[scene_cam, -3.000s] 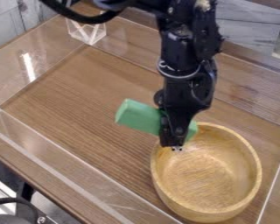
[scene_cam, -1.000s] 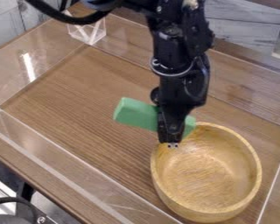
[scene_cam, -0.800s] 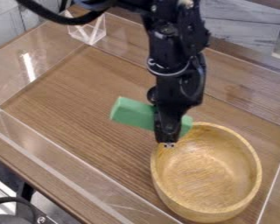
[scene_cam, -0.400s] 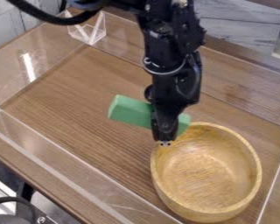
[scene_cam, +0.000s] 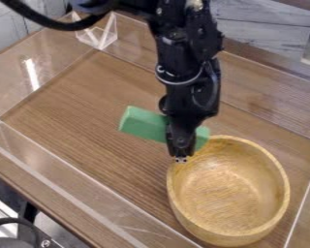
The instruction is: Remove the green block from inside the brown bowl and put it on the table
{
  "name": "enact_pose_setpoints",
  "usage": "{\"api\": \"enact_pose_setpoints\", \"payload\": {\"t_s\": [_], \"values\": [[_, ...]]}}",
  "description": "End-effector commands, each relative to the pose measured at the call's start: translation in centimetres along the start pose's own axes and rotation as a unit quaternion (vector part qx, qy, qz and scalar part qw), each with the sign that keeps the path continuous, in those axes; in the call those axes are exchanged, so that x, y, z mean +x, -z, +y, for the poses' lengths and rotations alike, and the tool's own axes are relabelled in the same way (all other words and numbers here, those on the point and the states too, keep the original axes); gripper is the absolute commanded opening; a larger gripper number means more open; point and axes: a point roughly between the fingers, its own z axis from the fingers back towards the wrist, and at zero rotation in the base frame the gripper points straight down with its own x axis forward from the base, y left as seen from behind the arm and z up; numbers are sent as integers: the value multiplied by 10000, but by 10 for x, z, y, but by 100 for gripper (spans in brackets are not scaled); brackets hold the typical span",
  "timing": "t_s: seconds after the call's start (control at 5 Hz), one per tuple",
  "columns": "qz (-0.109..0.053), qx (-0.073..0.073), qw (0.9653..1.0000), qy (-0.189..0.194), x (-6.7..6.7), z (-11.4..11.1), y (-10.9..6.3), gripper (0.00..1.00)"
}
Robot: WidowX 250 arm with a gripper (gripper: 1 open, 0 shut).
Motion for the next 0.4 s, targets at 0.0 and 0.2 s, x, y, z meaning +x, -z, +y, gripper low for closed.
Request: {"api": "enact_pose_setpoints", "payload": {"t_s": [0.0, 0.2], "values": [[-182, 191, 9997, 12, 2, 6, -9, 0], [-209, 190, 9996, 56, 2, 7, -8, 0]]}}
